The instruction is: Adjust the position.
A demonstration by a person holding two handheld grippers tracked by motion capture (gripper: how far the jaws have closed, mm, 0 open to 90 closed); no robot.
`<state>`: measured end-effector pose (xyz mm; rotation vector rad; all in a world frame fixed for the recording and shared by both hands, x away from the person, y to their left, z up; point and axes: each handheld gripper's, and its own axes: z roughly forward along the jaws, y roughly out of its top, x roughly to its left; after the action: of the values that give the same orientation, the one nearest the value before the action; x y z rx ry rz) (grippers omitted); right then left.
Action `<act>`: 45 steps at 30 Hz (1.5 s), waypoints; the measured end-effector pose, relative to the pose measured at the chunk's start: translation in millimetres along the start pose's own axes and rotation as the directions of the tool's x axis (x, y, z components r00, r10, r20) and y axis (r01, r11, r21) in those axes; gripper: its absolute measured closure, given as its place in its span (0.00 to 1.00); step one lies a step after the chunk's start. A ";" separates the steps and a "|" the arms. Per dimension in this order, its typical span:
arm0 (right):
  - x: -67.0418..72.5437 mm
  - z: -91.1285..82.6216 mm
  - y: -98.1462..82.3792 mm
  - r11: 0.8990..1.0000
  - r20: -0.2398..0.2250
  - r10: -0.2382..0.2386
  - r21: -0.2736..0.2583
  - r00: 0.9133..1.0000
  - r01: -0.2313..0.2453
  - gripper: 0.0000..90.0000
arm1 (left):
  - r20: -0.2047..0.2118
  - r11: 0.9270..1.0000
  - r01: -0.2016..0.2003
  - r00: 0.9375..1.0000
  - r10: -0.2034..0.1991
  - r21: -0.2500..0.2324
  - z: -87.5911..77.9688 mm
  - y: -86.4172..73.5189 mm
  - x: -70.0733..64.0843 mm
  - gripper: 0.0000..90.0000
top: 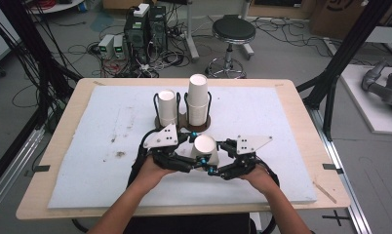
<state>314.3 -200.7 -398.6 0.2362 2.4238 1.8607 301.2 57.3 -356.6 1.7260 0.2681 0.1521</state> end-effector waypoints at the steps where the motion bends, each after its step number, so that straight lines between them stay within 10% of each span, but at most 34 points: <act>1: -0.8 -0.5 -0.1 1.000 -0.001 -0.009 0.005 1.000 0.009 0.41 | 0.002 1.000 -0.004 1.000 0.004 0.007 -0.2 0.0 0.5 0.40; 17: -0.5 -1.6 -1.1 0.995 0.021 -0.050 0.082 0.999 0.048 0.44 | 0.004 0.989 -0.080 0.997 0.080 0.127 1.8 21.5 2.2 0.24; 28: 0.8 -0.3 -1.8 0.992 -0.006 -0.064 0.111 0.998 0.065 0.43 | 0.081 0.979 -0.092 0.994 0.078 0.182 11.7 21.3 5.0 0.40; 34: -0.2 -1.5 -2.2 1.000 0.025 -0.017 0.026 1.000 0.016 0.23 | 0.057 0.989 -0.050 0.997 0.043 0.139 6.8 19.2 9.8 0.40; 45: -0.5 1.8 -3.2 1.000 0.034 0.007 0.008 0.999 -0.007 0.23 | 0.053 1.000 0.014 0.998 -0.015 0.010 1.8 15.3 13.2 0.40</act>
<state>314.8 -199.8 -402.1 0.2748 2.4115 1.8352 315.8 56.7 -342.5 1.7344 0.2423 0.0940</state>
